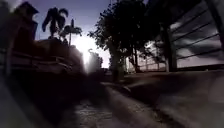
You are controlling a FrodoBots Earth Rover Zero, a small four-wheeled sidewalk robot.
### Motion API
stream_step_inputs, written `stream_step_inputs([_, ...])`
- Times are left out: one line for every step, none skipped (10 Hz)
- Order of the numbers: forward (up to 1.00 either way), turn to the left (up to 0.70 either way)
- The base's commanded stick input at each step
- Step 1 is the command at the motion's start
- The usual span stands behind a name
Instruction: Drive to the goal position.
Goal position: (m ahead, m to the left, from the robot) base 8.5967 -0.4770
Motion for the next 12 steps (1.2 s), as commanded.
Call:
stream_step_inputs([0.7, 0.0])
stream_step_inputs([0.7, 0.0])
stream_step_inputs([0.7, 0.0])
stream_step_inputs([0.7, 0.0])
stream_step_inputs([0.7, 0.0])
stream_step_inputs([0.7, -0.14])
stream_step_inputs([0.7, -0.23])
stream_step_inputs([0.7, -0.09])
stream_step_inputs([0.7, 0.0])
stream_step_inputs([0.7, 0.0])
stream_step_inputs([0.7, 0.0])
stream_step_inputs([0.7, 0.0])
